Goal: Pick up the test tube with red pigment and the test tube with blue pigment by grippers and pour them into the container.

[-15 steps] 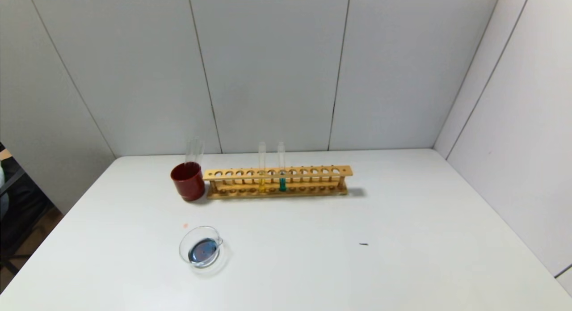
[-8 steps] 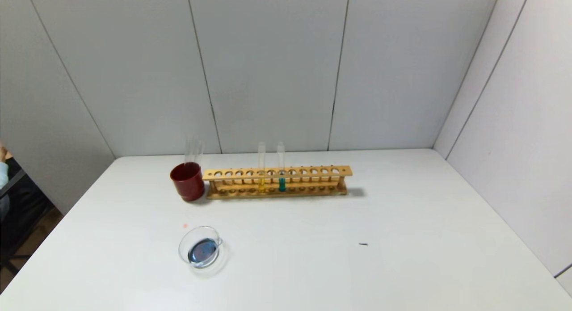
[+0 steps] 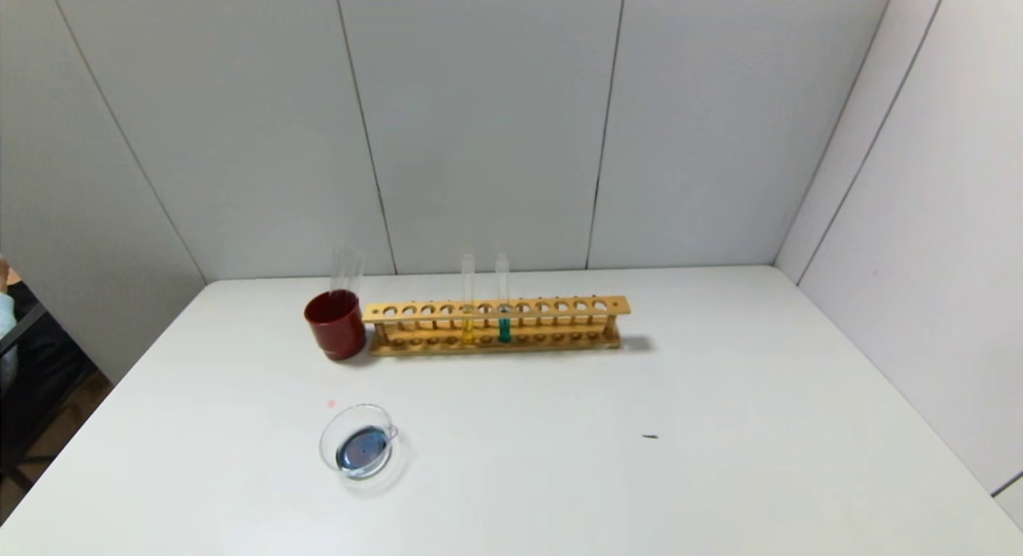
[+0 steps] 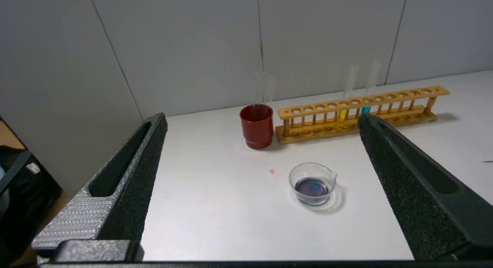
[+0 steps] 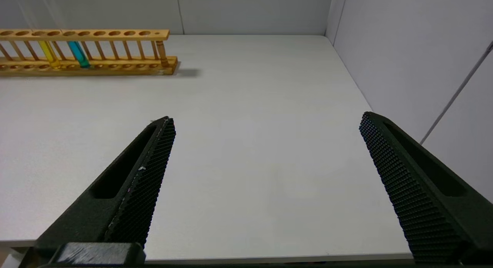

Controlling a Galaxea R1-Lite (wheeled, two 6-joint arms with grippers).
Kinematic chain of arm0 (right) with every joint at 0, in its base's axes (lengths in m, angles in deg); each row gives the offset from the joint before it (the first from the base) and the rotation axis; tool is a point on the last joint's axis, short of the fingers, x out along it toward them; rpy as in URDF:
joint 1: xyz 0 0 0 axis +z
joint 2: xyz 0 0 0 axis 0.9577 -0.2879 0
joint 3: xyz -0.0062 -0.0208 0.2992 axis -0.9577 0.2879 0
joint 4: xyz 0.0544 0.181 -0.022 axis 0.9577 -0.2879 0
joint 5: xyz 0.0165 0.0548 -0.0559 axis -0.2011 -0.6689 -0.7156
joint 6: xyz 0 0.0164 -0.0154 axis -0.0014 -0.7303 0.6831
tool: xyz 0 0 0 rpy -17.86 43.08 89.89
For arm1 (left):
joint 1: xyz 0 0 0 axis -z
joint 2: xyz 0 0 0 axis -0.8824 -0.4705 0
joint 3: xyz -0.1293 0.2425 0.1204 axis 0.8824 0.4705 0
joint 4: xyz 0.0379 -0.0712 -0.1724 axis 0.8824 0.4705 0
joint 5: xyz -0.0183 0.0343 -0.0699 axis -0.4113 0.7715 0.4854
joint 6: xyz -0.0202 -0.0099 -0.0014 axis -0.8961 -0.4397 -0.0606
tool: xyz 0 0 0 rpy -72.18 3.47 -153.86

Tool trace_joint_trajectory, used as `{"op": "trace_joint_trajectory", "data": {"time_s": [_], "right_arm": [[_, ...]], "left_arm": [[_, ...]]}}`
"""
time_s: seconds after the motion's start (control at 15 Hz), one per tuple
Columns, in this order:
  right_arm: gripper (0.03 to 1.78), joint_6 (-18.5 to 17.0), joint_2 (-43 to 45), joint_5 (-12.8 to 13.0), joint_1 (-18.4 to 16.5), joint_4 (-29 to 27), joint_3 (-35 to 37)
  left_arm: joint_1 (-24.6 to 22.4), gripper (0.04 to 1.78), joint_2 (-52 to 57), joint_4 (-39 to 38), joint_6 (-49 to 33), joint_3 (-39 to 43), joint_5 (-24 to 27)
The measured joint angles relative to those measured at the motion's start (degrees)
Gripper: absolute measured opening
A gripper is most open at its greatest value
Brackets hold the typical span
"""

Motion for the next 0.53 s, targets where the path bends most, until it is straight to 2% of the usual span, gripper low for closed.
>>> {"op": "trace_joint_trajectory", "data": {"time_s": [0.2,0.53], "right_arm": [[1.75,0.0,0.0,0.0,0.0,0.02,0.0],[1.75,0.0,0.0,0.02,0.0,0.0,0.0]], "left_arm": [[-1.41,1.74,5.68,0.09,0.11,6.75,1.52],[-1.69,1.74,10.51,-6.19,-0.49,23.19,-2.76]]}}
